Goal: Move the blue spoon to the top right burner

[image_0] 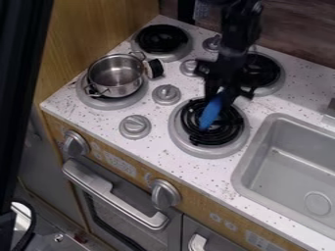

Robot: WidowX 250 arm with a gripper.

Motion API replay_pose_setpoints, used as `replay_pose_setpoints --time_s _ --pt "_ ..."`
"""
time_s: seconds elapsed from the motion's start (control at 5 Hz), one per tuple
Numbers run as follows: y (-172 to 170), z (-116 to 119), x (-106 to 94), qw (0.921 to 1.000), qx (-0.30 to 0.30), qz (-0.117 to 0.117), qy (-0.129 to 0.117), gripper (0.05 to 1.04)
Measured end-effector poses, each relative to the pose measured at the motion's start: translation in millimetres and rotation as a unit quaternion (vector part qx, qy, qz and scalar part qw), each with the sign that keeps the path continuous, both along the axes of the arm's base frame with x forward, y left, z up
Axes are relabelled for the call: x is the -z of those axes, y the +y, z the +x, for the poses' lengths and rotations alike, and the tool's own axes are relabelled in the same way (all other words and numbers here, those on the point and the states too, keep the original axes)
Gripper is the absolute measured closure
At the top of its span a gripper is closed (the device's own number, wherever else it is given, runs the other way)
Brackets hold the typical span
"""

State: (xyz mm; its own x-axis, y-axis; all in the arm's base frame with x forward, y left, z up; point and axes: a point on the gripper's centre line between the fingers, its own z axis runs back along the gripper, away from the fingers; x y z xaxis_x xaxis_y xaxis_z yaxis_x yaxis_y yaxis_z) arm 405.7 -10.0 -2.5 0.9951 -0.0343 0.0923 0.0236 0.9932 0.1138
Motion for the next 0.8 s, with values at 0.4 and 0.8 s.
replay_pose_setpoints --time_s 0.4,0.8 --pt "-2 34 6.5 1.0000 -0.004 0.004 -0.008 0.725" --pt "-2 67 26.6 0.9999 0.004 0.013 -0.007 0.725"
